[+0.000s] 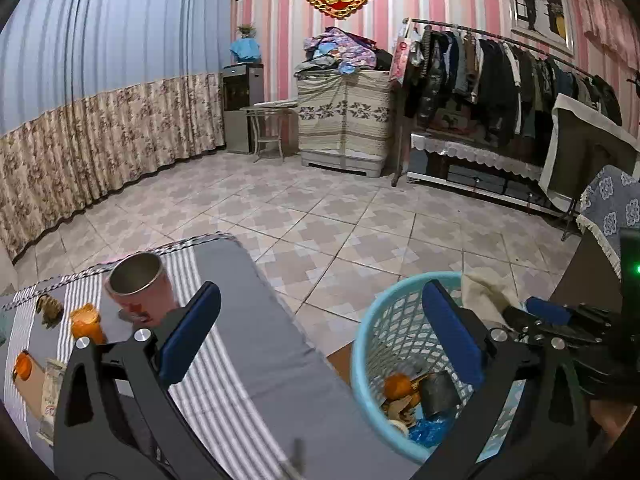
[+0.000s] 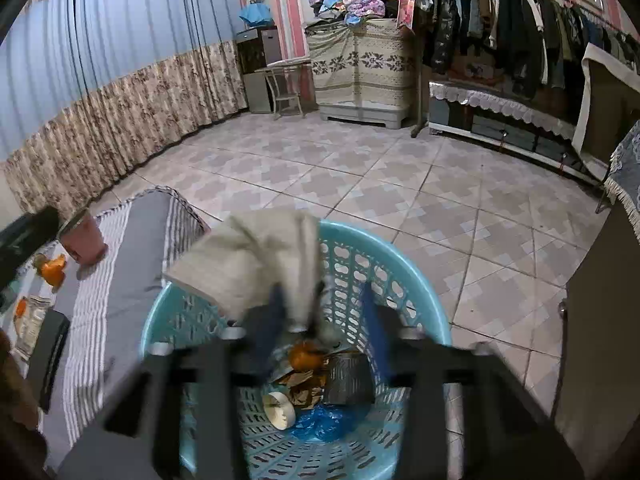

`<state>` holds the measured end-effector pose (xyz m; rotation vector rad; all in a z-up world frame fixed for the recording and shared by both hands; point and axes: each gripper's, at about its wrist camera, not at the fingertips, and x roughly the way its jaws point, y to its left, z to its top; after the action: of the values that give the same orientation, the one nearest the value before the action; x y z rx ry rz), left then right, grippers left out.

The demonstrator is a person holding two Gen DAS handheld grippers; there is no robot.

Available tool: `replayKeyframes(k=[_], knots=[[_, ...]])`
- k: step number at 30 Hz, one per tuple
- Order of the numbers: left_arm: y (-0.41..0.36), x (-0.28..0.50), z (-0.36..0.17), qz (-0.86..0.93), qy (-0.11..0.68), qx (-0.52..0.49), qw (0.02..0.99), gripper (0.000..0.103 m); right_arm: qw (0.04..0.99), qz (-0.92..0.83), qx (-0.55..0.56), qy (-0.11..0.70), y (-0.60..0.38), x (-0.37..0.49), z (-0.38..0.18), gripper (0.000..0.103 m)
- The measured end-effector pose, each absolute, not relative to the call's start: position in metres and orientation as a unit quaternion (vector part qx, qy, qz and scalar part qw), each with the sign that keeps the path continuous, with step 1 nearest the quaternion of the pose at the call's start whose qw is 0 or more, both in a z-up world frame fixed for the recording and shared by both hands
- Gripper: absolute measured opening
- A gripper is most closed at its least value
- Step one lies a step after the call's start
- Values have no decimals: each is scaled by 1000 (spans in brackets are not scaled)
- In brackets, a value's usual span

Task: Collect trash
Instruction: 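Carry the peel and pouch over the basket and open both tools to drop them, then grasp the orange round cap with the left tool while the right tool moves toward the orange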

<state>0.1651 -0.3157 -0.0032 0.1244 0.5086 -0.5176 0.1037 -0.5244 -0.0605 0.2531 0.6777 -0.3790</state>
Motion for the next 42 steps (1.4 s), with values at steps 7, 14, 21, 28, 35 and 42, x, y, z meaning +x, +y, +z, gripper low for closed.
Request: replayKeyframes(k=[7, 14, 21, 28, 35, 42], knots=[[-281, 174, -4, -225, 257, 49, 939, 97, 907, -211, 102, 350, -516, 109, -71, 83], [-250, 183, -7, -197, 257, 48, 945, 97, 901, -184, 136, 368, -519, 113, -75, 90], [-213, 194, -10, -168, 259, 36, 950, 97, 905, -200, 126, 353, -512, 113, -75, 91], [-155, 207, -17, -124, 263, 41, 956, 97, 922, -214, 98, 307, -491, 109, -63, 91], [-69, 241, -38, -67, 289, 51, 954, 97, 933, -186, 64, 302, -441, 124, -57, 91], [8, 265, -62, -30, 324, 30, 945, 96, 934, -160, 58, 314, -408, 140, -61, 91]])
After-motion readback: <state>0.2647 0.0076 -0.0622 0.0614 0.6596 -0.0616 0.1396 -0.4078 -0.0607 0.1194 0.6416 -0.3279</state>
